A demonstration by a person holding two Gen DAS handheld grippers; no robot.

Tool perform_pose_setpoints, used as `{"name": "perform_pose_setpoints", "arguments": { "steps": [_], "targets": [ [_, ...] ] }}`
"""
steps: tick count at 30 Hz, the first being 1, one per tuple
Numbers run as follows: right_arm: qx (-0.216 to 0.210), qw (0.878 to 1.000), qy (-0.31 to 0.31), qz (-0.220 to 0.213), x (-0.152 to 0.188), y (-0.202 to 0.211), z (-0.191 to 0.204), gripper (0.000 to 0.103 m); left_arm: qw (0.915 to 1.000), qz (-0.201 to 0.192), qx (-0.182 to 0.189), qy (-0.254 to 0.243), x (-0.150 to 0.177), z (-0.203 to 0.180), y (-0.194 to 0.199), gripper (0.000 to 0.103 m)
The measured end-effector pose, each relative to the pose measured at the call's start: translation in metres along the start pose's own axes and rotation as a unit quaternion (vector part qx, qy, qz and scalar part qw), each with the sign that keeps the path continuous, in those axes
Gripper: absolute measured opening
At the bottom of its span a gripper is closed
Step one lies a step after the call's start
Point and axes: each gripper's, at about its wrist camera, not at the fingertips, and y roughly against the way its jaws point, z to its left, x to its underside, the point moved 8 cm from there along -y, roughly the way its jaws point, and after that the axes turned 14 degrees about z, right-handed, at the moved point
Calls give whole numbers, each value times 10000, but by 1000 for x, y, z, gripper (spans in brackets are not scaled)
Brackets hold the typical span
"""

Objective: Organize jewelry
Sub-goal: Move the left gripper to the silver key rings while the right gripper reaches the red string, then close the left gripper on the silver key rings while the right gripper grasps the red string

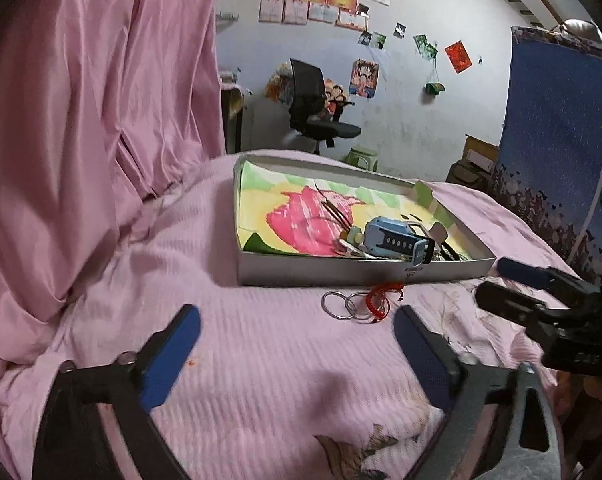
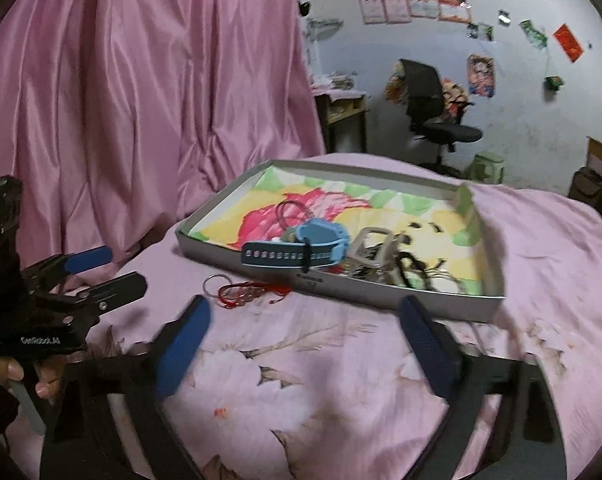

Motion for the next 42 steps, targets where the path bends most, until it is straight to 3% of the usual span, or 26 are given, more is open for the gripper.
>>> {"name": "perform_pose_setpoints", "arguments": {
  "steps": [4,11,14,21,26,31,36,42],
  "targets": [
    [-232,9994,87,260,-2,-17,9,55,9996,204,175,38,-1,0,-12,74],
    [-531,9961,395,577,-4,-40,29,34,9958,740,533,-65,-2,-8,-39,42],
    [-614,9945,485,695,-3,-49,35,26,9937,877,696,12,-4,-7,-49,36],
    [-851,9917,494,829,-4,-61,43,20,9891,1075,993,176,-9,-6,-63,28],
    [-969,9909,510,786,-8,-63,47,20,9848,1261,1175,228,-10,-7,-72,28],
    [-1044,9892,523,888,-7,-70,50,20,9833,1410,1125,258,-12,-7,-81,23],
    [-1133,9871,483,1021,-7,-79,50,14,9825,1503,1063,302,-14,-7,-89,11],
    [-1179,9866,399,1057,-3,-82,48,4,9837,1388,1094,325,-13,-6,-89,4]
  ]
}}
